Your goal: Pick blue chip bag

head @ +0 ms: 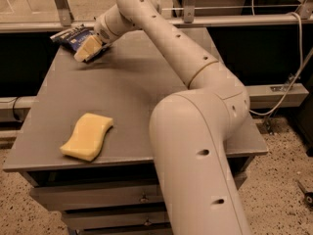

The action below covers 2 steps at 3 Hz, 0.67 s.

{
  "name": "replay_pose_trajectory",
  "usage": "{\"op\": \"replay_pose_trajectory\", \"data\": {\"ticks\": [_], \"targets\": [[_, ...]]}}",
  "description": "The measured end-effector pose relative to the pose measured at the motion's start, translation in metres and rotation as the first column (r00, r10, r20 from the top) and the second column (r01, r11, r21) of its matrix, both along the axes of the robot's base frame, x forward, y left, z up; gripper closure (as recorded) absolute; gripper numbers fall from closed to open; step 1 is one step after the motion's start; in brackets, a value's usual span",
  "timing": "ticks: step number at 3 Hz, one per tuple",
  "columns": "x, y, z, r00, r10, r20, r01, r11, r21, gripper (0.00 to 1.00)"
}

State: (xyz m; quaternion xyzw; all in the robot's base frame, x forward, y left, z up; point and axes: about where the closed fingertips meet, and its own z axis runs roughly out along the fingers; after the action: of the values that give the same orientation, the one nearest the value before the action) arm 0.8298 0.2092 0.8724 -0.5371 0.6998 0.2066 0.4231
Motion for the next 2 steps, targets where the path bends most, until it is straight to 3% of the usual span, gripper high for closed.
{"op": "replay_pose_trajectory", "data": {"ticks": [1,2], "targets": [[0.0145,0.0006,-0.0118,0.9998,-0.019,-0.01,0.019,1.0,-0.003,0.3],[0.0191,-0.0031,-0.0095,0.9997,-0.026,-0.002,0.026,1.0,0.004,0.52]]}}
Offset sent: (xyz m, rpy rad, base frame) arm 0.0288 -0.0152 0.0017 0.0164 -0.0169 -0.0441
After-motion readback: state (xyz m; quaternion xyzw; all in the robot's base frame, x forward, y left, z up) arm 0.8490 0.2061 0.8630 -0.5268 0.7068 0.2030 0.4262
